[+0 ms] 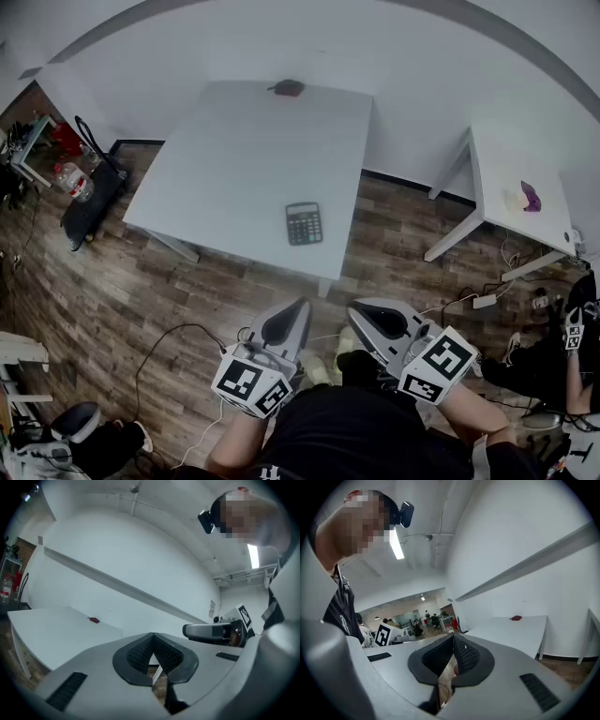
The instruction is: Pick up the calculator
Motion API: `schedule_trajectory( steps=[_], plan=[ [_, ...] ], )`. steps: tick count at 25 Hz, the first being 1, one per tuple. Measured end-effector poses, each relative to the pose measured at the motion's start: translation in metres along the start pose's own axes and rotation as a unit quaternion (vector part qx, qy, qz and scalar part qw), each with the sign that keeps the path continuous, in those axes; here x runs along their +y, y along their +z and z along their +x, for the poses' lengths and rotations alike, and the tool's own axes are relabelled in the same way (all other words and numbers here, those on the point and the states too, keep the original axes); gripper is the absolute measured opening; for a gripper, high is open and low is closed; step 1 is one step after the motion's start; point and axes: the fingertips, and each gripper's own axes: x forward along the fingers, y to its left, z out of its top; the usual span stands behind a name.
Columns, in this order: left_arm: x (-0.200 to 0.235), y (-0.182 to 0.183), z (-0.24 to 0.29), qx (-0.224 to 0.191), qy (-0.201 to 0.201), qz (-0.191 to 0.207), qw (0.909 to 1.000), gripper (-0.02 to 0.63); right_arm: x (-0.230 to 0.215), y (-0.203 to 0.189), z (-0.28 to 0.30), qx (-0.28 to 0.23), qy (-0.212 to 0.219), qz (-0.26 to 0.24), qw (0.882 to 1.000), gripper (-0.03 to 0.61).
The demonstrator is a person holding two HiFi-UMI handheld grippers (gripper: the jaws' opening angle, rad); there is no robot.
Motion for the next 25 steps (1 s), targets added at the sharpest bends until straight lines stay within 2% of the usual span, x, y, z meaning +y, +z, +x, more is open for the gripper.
schedule_trajectory(
  steps=[7,11,19,25],
  plan=[
    [0.044,-0.002,0.035,0.012,0.017,0.007,0.9998,0.006,-0.032,0.01,0.039,0.001,0.029,0.004,1.0,0.012],
    [0.072,-0.002,0.064,0.025,0.04,0.015,0.9988,0.006,-0.06,0.024,0.063,0.005,0.054,0.003,0.999,0.012],
    [0.102,0.003,0.127,0.027,0.058,0.027,0.9975,0.006,-0.125,0.043,0.095,0.016,0.091,0.009,0.996,0.012],
    [0.127,-0.014,0.152,0.055,0.075,0.04,0.9949,0.006,-0.157,0.047,0.111,0.028,0.112,0.03,0.993,0.012]
  ],
)
